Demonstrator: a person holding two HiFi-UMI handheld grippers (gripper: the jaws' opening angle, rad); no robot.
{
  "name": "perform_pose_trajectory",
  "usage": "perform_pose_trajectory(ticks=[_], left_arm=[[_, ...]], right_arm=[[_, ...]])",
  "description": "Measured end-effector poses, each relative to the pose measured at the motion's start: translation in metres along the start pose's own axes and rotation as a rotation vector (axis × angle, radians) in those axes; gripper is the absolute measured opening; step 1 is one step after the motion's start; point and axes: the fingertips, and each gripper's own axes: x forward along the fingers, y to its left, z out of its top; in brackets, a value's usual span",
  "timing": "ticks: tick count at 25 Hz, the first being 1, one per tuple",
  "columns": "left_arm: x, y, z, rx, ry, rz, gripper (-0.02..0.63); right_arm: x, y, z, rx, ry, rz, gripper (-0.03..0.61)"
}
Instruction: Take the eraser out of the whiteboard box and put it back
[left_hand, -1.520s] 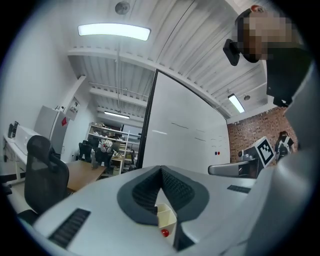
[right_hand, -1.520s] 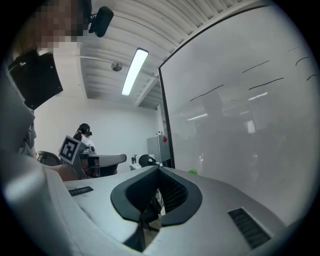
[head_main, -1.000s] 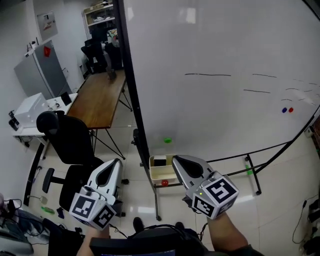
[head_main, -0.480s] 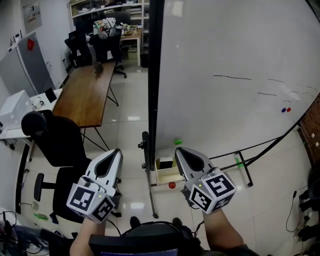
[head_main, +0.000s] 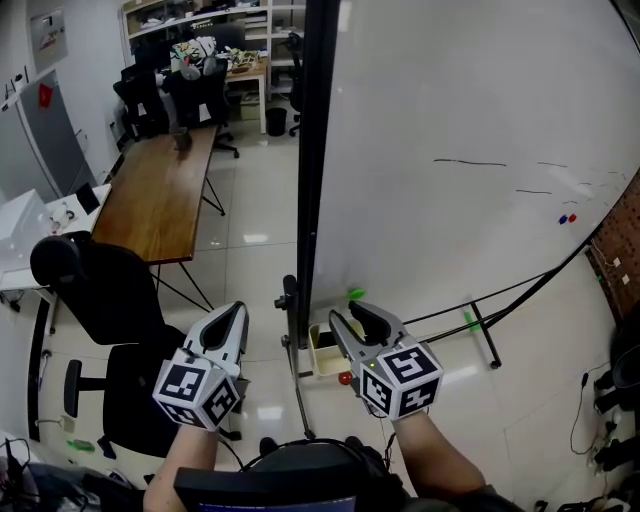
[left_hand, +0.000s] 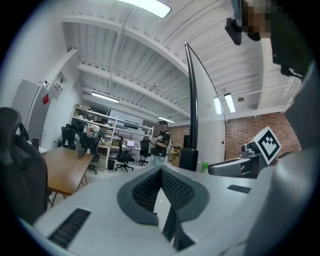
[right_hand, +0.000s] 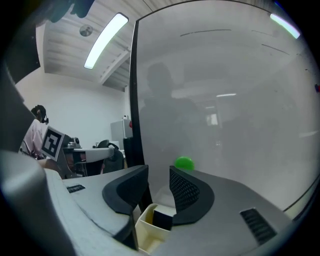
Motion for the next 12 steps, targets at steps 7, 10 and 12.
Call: perform_pose_trajectory(ticks=[7, 10, 12], left_arm=[[0.015, 0.016, -0.044, -0.056, 0.073, 0.021, 0.034], [0.021, 0.017, -0.064, -0.075, 0.112, 0.022, 0.034], [0.024, 0.017, -0.076, -0.087, 0.132, 0.022, 0.034]], right_arm=[[0.027, -0.016, -0.057, 0.028, 0.129, -0.062, 0.221], [0.033, -0.025, -0.074, 0.037, 0.158, -0.091, 0.221], [0.038, -0.028, -0.085, 0.045, 0.179, -0.099, 0.223]])
